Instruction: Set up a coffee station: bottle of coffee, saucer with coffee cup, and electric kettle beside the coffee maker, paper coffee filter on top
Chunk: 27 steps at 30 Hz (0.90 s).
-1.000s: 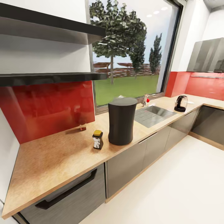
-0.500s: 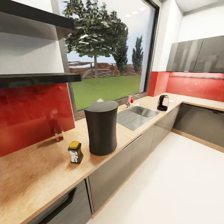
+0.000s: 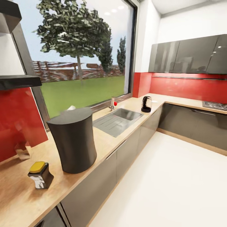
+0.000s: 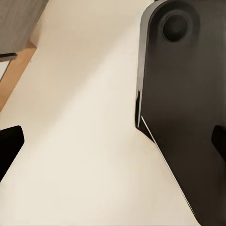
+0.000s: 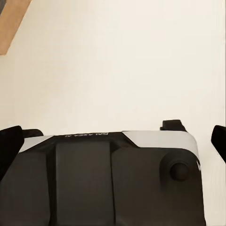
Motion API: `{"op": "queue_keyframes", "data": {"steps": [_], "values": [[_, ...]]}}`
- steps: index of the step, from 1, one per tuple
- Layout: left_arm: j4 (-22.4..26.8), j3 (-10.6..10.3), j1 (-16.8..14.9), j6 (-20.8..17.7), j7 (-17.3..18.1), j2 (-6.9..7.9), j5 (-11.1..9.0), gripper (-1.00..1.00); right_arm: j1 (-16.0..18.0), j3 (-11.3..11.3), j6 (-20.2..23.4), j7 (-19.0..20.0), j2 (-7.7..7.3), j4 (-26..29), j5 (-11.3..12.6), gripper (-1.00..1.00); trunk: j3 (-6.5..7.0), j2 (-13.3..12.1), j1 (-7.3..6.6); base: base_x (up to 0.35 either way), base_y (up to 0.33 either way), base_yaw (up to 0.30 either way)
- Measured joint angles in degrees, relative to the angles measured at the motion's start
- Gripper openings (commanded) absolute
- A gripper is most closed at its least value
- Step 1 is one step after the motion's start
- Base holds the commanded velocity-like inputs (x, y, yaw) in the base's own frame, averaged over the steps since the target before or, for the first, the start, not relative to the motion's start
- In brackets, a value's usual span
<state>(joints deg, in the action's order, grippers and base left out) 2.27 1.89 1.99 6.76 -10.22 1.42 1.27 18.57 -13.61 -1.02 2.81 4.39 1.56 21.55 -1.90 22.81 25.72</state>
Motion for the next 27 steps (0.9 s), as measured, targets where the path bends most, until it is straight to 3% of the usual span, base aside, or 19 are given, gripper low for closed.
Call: {"op": "queue_keyframes", "data": {"steps": [27], "values": [[0.0, 0.0, 0.0, 0.1, 0.1, 0.33, 0.0, 1.0, 0.0, 0.0, 0.0, 0.0, 0.0, 0.0, 0.0, 1.0, 0.0, 0.0, 0.0, 0.267, -0.232, -0.3]]}}
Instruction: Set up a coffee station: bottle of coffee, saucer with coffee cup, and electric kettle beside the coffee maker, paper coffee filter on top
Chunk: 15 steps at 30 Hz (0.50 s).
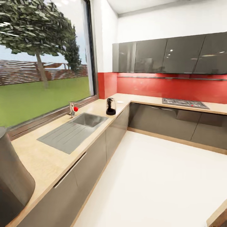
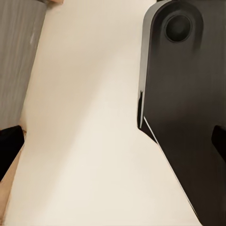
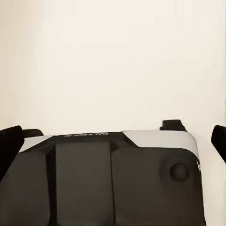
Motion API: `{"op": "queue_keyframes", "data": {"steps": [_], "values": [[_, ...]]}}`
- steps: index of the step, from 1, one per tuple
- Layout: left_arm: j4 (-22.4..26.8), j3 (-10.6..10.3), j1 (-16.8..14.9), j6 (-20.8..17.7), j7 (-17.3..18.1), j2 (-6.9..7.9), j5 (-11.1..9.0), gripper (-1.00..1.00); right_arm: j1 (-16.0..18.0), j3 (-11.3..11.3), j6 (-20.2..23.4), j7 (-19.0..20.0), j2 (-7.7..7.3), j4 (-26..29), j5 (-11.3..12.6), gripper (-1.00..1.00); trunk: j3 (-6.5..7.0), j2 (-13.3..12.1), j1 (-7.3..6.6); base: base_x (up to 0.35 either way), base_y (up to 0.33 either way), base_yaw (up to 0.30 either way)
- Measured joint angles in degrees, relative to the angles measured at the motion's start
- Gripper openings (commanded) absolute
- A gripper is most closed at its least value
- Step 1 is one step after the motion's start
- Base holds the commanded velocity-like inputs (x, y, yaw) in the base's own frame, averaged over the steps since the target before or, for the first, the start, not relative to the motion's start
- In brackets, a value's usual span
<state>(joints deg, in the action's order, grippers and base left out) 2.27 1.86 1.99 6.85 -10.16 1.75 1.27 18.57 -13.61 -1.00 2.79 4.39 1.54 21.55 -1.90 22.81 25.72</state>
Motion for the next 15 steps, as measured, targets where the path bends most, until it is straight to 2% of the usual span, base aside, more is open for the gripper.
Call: {"op": "queue_keyframes", "data": {"steps": [11, 13, 15], "values": [[0.0, 0.0, 0.0, 0.1, 0.0, 0.1, 0.0, 1.0, 0.0, 0.0, 0.0, 0.0, -0.06, -0.1, 0.0, 1.0, 0.0, 0.0, 0.0, 0.29, -0.186, -0.3], [0.0, 0.0, 0.0, 0.1, 0.0, 0.11, 0.0, 1.0, 0.0, 0.0, 0.1, 0.1, -0.52, -0.1, -0.1, 1.0, 0.0, 0.0, 0.0, 0.297, -0.17, -0.3], [0.0, 0.0, 0.0, 0.0, 0.0, 0.15, 0.0, 1.0, -0.6, 0.0, 0.2, 0.3, -2.01, -0.1, -0.2, 1.0, 0.0, 0.0, 0.0, 0.297, -0.17, -0.3]]}}
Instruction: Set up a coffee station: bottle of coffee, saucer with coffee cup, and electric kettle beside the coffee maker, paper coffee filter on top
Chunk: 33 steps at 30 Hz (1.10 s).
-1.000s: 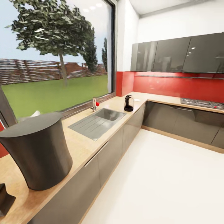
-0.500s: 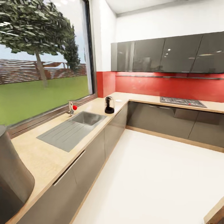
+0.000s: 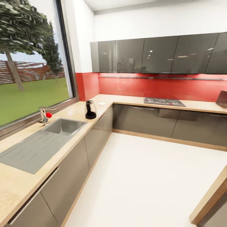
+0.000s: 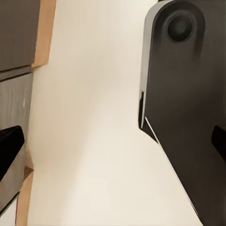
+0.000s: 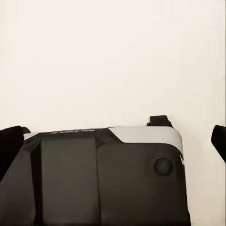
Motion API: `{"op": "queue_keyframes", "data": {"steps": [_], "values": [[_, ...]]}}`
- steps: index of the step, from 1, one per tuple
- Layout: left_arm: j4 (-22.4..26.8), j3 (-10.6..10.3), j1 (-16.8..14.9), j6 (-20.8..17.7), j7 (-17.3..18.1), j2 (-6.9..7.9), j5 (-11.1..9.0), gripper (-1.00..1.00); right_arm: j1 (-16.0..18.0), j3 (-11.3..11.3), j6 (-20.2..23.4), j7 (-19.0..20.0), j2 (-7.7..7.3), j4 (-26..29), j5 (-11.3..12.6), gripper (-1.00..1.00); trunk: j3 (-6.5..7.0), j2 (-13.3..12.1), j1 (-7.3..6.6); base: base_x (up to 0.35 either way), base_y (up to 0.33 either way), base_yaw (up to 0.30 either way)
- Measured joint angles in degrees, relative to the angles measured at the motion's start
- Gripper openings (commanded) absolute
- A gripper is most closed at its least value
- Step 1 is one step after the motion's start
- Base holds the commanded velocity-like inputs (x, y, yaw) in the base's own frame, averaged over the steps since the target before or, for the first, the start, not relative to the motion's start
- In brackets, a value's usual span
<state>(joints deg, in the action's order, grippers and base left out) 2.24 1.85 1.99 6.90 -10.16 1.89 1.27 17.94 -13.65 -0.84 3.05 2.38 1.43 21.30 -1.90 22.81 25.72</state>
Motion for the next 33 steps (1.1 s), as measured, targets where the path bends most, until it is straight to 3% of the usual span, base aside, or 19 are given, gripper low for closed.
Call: {"op": "queue_keyframes", "data": {"steps": [5, 9, 12, 18, 33], "values": [[0.0, 0.0, 0.0, 0.0, 0.0, 0.04, 0.0, 1.0, -2.6, -0.2, -0.1, 2.3, -3.2, -0.1, -1.5, 1.0, 0.0, 0.0, 0.0, 0.297, -0.17, -0.3], [-0.1, 0.0, 0.0, 0.0, 0.0, -0.03, 0.0, 1.0, -6.1, -0.2, -0.1, 4.2, -4.58, -0.2, -7.5, 1.0, -0.01, 0.0, 0.0, 0.297, -0.169, -0.3], [0.0, 0.0, 0.0, 0.0, 0.0, -0.04, -0.2, 1.0, -10.8, -0.3, -0.4, 5.0, -4.89, -0.1, -12.5, 1.0, 0.0, 0.0, 0.0, 0.297, -0.169, -0.299], [0.0, -0.1, 0.0, 0.0, 0.0, -0.01, -0.3, 1.0, -12.0, -0.2, -0.4, 8.5, -4.59, 0.1, -12.9, 1.0, 0.01, 0.0, 0.0, 0.297, -0.169, -0.138], [0.0, -0.1, 0.0, -0.1, 0.0, 0.08, -0.3, 1.0, -12.0, 0.2, -0.7, 8.9, -3.62, 1.5, -12.8, 1.0, 0.0, 0.0, 0.0, 0.318, -0.101, -0.004]]}}
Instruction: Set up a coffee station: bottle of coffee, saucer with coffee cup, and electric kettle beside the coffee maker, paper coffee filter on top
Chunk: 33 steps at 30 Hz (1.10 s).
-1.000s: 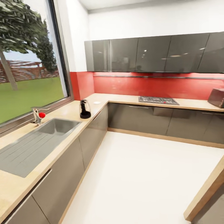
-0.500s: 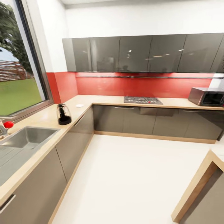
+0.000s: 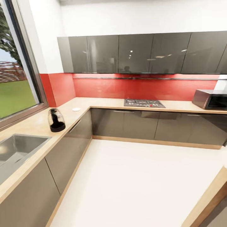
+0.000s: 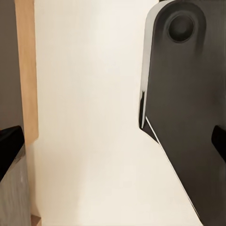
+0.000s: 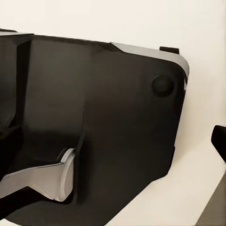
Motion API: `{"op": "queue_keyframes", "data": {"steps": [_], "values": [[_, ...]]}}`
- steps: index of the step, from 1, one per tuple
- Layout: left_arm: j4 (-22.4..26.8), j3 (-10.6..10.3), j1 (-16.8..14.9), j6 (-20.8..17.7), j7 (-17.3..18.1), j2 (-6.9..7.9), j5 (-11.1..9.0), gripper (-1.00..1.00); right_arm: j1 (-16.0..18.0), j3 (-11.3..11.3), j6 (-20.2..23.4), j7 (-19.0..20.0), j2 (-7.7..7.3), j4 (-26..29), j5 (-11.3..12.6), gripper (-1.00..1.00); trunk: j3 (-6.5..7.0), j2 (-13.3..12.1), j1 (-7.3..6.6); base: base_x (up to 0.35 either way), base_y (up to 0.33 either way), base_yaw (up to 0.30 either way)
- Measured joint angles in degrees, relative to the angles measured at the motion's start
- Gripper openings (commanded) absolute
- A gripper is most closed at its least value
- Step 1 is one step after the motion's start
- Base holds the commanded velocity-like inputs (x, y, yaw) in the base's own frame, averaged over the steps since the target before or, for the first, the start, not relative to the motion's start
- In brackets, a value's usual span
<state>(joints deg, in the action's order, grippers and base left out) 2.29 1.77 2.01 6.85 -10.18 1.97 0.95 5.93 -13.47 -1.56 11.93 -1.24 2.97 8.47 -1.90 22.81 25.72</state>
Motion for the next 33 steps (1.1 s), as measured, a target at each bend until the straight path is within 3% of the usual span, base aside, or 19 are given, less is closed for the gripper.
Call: {"op": "queue_keyframes", "data": {"steps": [9, 21, 33], "values": [[0.0, 0.0, 0.0, 0.0, 0.0, 0.03, 0.0, 1.0, 0.0, 0.2, 0.0, -0.1, -0.16, 0.2, 0.0, 1.0, 0.0, 0.0, 0.0, 0.334, -0.003, 0.02], [0.0, 0.0, 0.0, 0.1, 0.0, -0.03, 0.0, 1.0, 0.0, 0.2, 0.0, -0.3, -0.23, 0.2, -0.1, 1.0, -0.01, 0.0, 0.0, 0.334, 0.0, 0.236], [0.0, 0.1, 0.0, 0.3, 0.0, -0.11, 0.0, 1.0, 0.0, -0.1, -0.1, -0.4, -0.08, 0.1, 0.0, 1.0, -0.03, 0.0, 0.0, 0.334, 0.0, 0.017]]}}
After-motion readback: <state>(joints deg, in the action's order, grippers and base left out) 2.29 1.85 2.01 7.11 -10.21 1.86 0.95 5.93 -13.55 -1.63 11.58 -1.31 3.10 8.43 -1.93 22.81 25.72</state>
